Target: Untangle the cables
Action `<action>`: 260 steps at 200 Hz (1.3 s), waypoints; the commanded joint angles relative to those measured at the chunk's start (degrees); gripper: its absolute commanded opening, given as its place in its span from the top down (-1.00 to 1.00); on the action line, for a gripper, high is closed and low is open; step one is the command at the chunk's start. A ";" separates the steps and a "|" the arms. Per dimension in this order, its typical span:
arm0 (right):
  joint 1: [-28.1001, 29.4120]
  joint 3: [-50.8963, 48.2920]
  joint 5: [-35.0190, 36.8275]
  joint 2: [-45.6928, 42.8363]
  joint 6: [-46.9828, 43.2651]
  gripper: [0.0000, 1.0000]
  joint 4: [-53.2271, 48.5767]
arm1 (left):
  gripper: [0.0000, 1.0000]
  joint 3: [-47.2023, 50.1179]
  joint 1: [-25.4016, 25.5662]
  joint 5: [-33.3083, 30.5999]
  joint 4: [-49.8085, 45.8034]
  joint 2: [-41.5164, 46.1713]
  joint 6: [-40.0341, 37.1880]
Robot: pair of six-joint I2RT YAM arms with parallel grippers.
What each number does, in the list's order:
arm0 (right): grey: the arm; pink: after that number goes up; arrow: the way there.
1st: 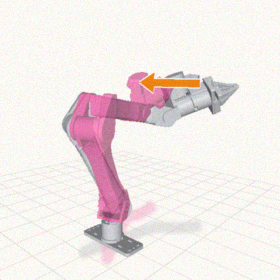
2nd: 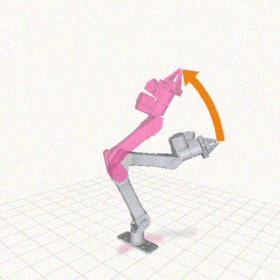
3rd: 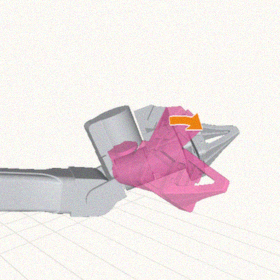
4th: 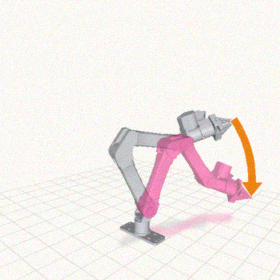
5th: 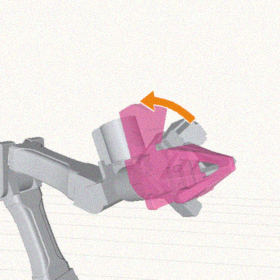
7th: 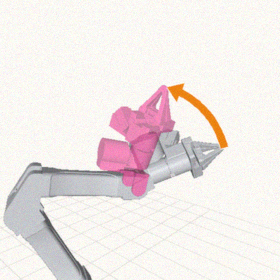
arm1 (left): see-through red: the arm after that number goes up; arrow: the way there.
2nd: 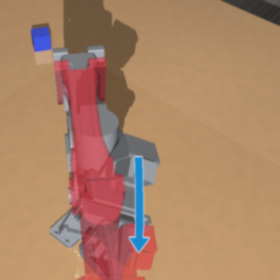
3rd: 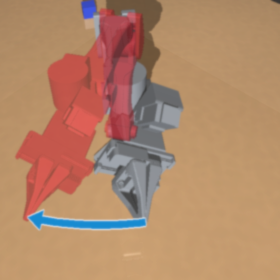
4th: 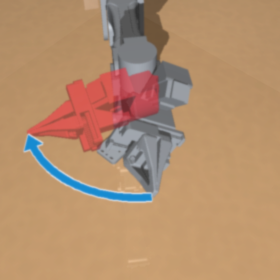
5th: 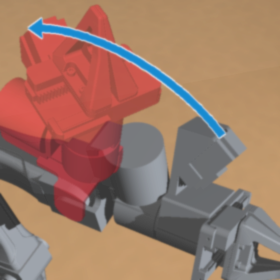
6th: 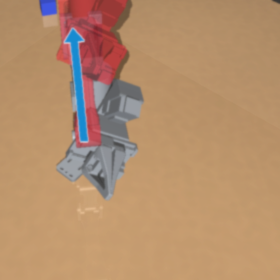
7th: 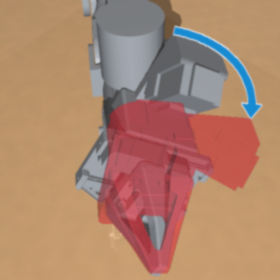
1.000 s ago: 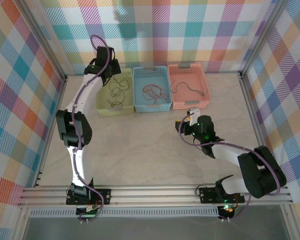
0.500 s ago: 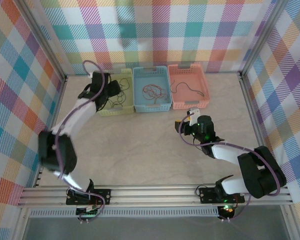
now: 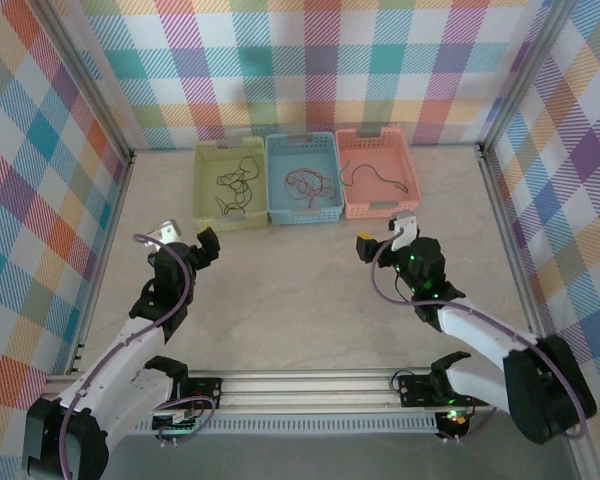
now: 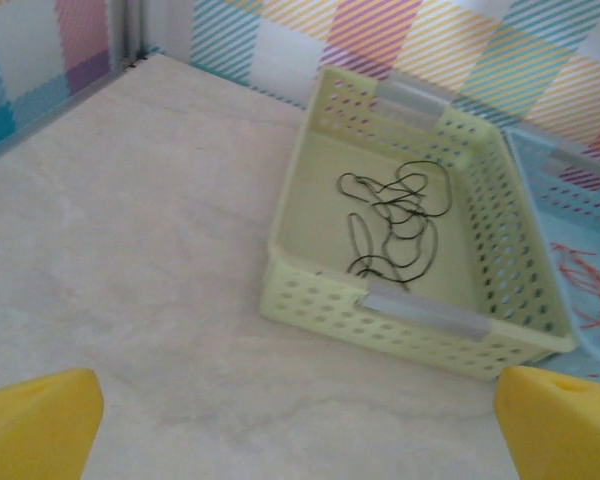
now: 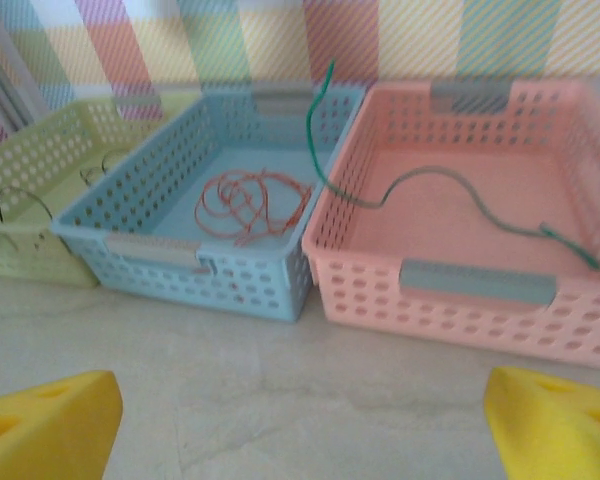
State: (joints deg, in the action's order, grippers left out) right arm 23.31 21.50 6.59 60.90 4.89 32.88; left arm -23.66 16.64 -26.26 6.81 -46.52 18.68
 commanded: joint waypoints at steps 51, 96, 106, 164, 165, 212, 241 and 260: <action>-0.32 -4.56 16.27 -15.84 -8.86 -0.99 -5.75 | -1.00 9.97 0.16 -2.79 11.55 8.25 -15.32; -4.91 -9.94 20.08 -16.69 -11.51 -0.99 -2.05 | -1.00 12.24 -1.76 2.32 19.65 1.54 -20.89; -6.38 -10.31 20.10 -15.11 -11.04 -0.99 -1.77 | -1.00 11.74 -2.84 5.05 20.83 -0.89 -21.22; -13.68 -10.12 18.02 0.17 -5.38 -0.99 6.61 | -1.00 7.29 -6.53 10.02 32.46 -24.17 -22.14; -13.79 -10.10 18.02 0.48 -5.26 -0.99 6.73 | -1.00 7.17 -6.53 10.19 32.29 -24.24 -22.21; -19.04 -8.02 10.65 10.68 -5.53 -0.99 16.94 | -1.00 2.65 -8.20 15.57 34.10 -31.47 -24.69; -20.49 -5.80 4.64 12.30 -4.02 -0.99 14.73 | -1.00 2.98 -11.39 17.76 39.76 -36.03 -20.53; -21.05 -10.54 -0.74 20.82 -3.96 -0.99 33.39 | -1.00 3.57 -11.88 19.13 41.83 -37.38 -20.54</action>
State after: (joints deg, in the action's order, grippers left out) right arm 2.94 13.93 14.13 74.35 -0.45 46.81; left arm -20.14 6.26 -10.37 42.74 -82.43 -3.33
